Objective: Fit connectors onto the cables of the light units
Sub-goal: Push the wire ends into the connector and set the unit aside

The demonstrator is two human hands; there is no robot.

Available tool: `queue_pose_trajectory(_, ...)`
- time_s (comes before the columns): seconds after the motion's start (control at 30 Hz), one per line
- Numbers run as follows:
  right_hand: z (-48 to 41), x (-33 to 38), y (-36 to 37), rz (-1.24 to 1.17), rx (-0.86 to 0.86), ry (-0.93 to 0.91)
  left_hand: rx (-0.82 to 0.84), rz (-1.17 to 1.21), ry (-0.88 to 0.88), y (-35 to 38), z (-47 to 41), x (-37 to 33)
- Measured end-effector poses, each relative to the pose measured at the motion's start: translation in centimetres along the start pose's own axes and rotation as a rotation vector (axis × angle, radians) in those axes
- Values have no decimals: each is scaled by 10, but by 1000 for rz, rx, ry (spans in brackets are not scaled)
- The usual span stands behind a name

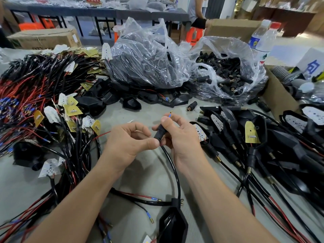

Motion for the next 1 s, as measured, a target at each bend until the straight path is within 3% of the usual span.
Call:
queue_pose_trajectory(0.17, 0, 4, -3, 40, -23, -20, 90, -13, 16, 8, 1, -2)
queue_pose_trajectory(0.3, 0, 6, -5, 127, -51, -25, 19, -75, -28, 6, 0, 2)
queue_pose_trajectory(0.43, 0, 13, -10, 185, -94, -55, 69, -122, -58, 9, 1, 3)
queue_pose_trajectory(0.8, -2, 10, -9, 19, -233, -19, 231, -196, -19, 31, 15, -1)
queue_pose_trajectory(1.0, -2, 14, -18, -18, -352, -79, 323, -43, -174, 43, 19, 6)
Point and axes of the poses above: each hand's wrist, its own z-axis away from the middle knuckle, its own y-axis out of the palm, x = y × z, the point moved 4 cm from there along -z, towards the middle knuckle, and after that the axes turned 2 degrees about y, right-handed, at the moved point
